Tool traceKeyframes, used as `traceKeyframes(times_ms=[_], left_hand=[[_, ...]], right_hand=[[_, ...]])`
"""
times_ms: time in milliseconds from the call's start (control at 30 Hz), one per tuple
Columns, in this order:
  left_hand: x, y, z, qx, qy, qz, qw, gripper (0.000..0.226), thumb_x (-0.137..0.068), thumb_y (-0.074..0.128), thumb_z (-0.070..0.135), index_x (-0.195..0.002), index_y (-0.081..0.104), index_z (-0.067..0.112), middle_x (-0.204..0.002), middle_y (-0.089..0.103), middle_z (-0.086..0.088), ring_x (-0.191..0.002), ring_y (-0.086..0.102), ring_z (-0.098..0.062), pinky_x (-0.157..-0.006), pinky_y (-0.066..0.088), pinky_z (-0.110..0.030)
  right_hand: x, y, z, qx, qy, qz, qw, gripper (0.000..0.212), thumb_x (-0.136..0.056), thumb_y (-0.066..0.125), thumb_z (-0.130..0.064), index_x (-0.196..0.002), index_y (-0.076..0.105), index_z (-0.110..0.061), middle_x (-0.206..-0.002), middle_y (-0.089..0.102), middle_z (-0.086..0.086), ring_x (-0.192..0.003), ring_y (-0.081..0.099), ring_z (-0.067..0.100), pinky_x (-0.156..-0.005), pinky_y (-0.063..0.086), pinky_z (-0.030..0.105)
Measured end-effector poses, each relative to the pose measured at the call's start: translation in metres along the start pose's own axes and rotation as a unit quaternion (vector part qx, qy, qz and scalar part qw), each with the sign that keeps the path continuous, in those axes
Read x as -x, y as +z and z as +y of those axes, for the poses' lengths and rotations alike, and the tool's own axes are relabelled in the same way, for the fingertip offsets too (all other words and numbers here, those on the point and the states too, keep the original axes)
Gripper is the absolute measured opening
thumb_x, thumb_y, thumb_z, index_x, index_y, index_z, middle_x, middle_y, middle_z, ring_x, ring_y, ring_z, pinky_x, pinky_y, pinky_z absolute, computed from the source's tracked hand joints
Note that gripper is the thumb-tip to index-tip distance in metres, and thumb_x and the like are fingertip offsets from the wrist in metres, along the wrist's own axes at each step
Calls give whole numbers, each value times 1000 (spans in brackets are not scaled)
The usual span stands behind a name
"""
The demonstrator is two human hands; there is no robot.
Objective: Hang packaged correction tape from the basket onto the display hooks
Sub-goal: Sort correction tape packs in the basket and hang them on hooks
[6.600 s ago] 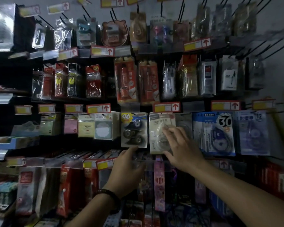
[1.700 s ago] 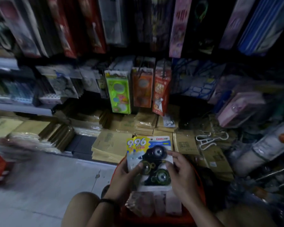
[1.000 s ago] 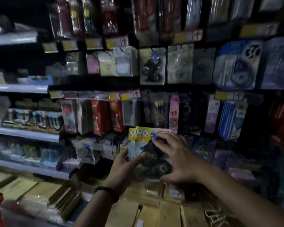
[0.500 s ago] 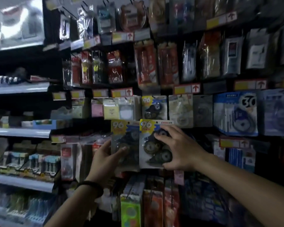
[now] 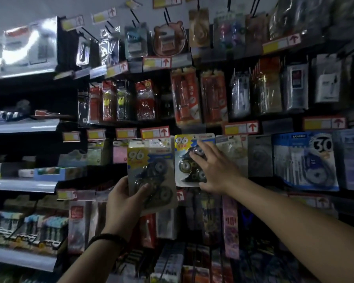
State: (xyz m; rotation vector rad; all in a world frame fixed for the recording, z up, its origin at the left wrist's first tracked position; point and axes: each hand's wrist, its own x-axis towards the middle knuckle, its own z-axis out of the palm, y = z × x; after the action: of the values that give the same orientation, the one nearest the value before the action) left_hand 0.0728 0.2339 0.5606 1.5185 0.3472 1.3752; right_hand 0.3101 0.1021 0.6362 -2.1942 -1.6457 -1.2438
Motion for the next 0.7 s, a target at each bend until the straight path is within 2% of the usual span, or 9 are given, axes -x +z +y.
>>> traceKeyframes(times_ms=[167, 267, 400, 500, 567, 633, 700], left_hand=[[-2, 4, -5, 17, 1, -14, 1000, 27, -93, 77, 12, -114, 72, 28, -108, 81, -1, -100, 79, -22, -87, 64, -49], [-6, 6, -8, 20, 2, -21, 1000, 29, -93, 77, 12, -116, 72, 28, -107, 82, 0, -99, 79, -20, -86, 64, -46], [-15, 12, -18, 11, -2, -26, 1000, 32, -92, 79, 14, -121, 72, 27, -110, 82, 0, -102, 79, -21, -86, 65, -46], [-20, 17, -24, 10, -11, -33, 999, 31, -93, 79, 13, -121, 72, 26, -109, 82, -1, -100, 79, -20, -82, 65, -42], [-21, 21, -27, 22, -17, -30, 999, 29, -93, 78, 11, -119, 72, 23, -107, 82, -2, -98, 80, -20, -79, 65, -38], [-23, 24, -29, 30, -28, -27, 999, 28, -94, 77, 10, -119, 72, 22, -106, 82, -3, -98, 80, -21, -78, 65, -39], [-26, 27, -32, 30, -34, -28, 999, 26, -95, 76, 11, -119, 72, 22, -106, 82, -3, -99, 79, -21, -79, 65, -39]], right_hand=[[-18, 10, 7, 17, 16, -24, 999, 107, -80, 77, -49, -165, 18, -21, -172, -5, 13, -159, -5, 36, -124, 27, 55], [-24, 12, 9, 45, 16, -42, 998, 107, -78, 73, -53, -164, 19, -20, -172, 2, 15, -157, 2, 36, -125, 26, 52], [-37, 17, 11, 63, 27, -70, 995, 104, -77, 77, -43, -163, 23, -20, -172, 1, 17, -157, 7, 37, -124, 28, 50], [-44, 22, 12, 59, 42, -93, 993, 97, -82, 79, -34, -161, 25, -18, -172, -5, 18, -159, 0, 38, -127, 19, 49], [-45, 23, 10, 50, 49, -114, 991, 94, -85, 76, -36, -161, 25, -17, -172, -5, 19, -159, -2, 39, -128, 16, 51], [-40, 20, 5, 8, 52, -107, 993, 83, -90, 69, -37, -159, 28, -16, -171, 5, 19, -159, 5, 38, -127, 22, 51], [-29, 15, -1, -46, 6, -9, 999, 65, -93, 63, -35, -151, 43, -14, -161, 33, 16, -149, 28, 34, -119, 36, 51]])
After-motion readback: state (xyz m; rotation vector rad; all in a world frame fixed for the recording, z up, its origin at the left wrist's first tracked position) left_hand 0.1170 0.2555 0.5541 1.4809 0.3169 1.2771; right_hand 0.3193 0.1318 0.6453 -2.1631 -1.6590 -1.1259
